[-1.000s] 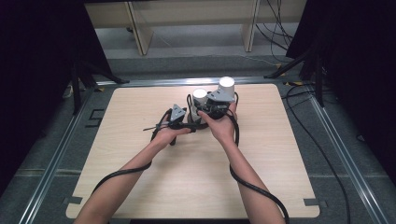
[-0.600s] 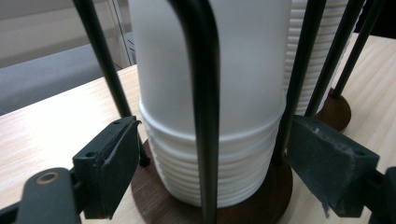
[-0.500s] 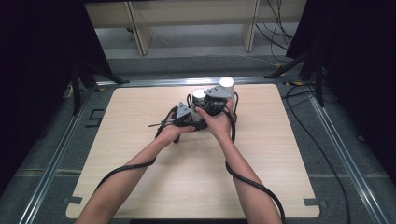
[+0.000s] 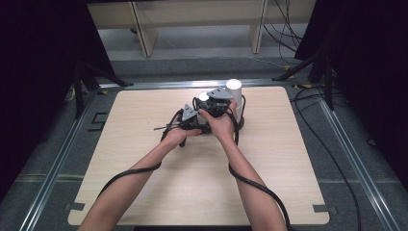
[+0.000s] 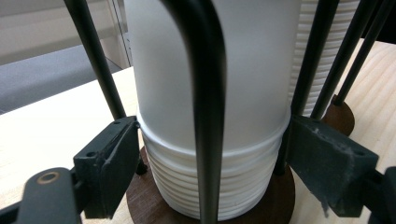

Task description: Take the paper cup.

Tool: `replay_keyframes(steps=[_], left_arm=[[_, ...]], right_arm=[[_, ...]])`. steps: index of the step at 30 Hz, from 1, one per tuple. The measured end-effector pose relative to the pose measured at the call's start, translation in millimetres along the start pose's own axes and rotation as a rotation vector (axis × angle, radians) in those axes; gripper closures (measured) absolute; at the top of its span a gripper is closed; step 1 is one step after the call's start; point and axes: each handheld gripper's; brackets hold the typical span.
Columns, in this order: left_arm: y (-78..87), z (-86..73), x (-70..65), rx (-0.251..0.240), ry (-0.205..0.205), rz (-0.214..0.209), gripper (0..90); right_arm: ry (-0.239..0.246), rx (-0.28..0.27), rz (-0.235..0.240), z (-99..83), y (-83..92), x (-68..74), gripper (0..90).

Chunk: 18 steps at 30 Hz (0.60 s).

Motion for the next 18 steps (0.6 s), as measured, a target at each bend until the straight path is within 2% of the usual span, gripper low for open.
replay_keyframes(steps=[1,2,3,4,7,8,10,12,13,14,16,18], left_arm=[[0.0,0.0,0.0,0.0,0.001,0.0,17.4],[0.0,0.0,0.1,0.001,0.001,0.0,17.6],[0.0,0.0,0.0,0.001,0.001,0.001,17.8],[0.2,0.2,0.0,0.005,-0.001,0.002,17.9],[-0.1,0.2,-0.1,0.005,0.002,0.004,18.3],[-0.2,0.2,0.2,0.006,0.002,0.003,18.9],[-1.2,0.2,0.3,0.001,0.002,0.002,19.1],[-0.5,0.4,-0.3,0.009,0.003,0.007,19.1],[-0.6,0.5,-0.3,0.009,0.002,0.007,19.0],[-0.7,0.4,-0.4,0.007,0.001,0.007,18.9],[-0.7,0.4,-0.5,0.008,-0.001,0.008,18.8],[-0.8,0.4,-0.6,0.011,-0.004,0.008,18.6]], right_arm=[[0.038,-0.016,-0.004,0.5,-1.4,-1.3,33.6],[0.017,-0.006,-0.01,0.1,-1.0,0.4,34.1],[0.036,-0.007,-0.017,0.4,-1.5,-1.4,34.1],[-0.008,0.007,-0.004,-0.4,-1.4,0.2,34.1],[-0.023,0.008,-0.001,-1.0,-1.2,0.3,34.6],[-0.013,-0.011,-0.001,-0.8,-2.4,-0.8,35.0],[-0.009,-0.004,-0.009,-0.6,-0.9,-1.4,35.4],[-0.027,0.005,0.003,-1.1,0.2,0.5,35.7],[-0.015,-0.012,0.001,-1.1,-0.5,0.1,35.7],[-0.033,-0.007,0.01,-1.4,0.2,1.8,35.8],[0.006,-0.024,-0.003,-0.9,0.3,-0.6,36.0],[-0.004,-0.025,0.002,-1.1,0.7,0.1,36.0]])
Point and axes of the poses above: each handheld gripper's, and its own axes: y roughly backward along the jaws, z roughly out of its top, x roughly to its left, and after that the axes turned 12 degrees about x, right-handed
